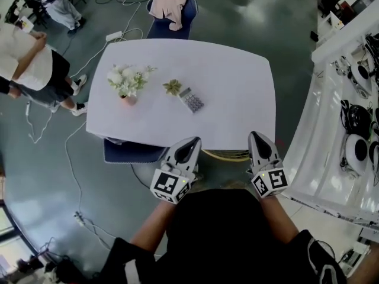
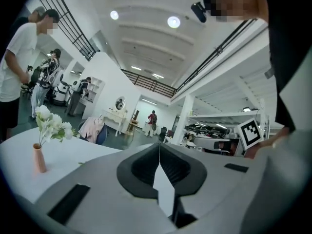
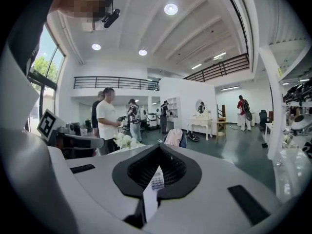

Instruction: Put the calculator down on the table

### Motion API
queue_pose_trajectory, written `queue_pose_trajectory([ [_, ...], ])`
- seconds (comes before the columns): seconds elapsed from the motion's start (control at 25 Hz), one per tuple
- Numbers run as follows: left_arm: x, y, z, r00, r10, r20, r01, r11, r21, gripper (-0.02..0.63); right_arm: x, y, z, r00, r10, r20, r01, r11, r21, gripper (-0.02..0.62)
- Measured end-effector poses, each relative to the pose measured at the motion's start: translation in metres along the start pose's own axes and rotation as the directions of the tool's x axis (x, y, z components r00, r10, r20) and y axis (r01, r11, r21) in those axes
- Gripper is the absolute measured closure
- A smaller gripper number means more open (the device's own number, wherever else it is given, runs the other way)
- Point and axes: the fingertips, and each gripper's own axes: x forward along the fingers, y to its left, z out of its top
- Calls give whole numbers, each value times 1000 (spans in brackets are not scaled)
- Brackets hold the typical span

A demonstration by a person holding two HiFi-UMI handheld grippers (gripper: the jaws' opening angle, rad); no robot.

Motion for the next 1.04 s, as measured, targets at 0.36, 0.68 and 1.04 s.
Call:
queue_pose_trajectory([
  [0.36,12,-56,0,999,38,6,-38,998,58,600,-61,-30,-10,1000,-15,27,14,1000,28,598],
  [0.68,7,-137,-9,990,122,67,-127,988,83,601,-140,-81,-3,998,-41,49,36,996,87,598],
  [1.04,-18,-193,-33,977,198,79,-204,976,82,601,-215,-102,4,996,-38,78,39,999,-16,598],
])
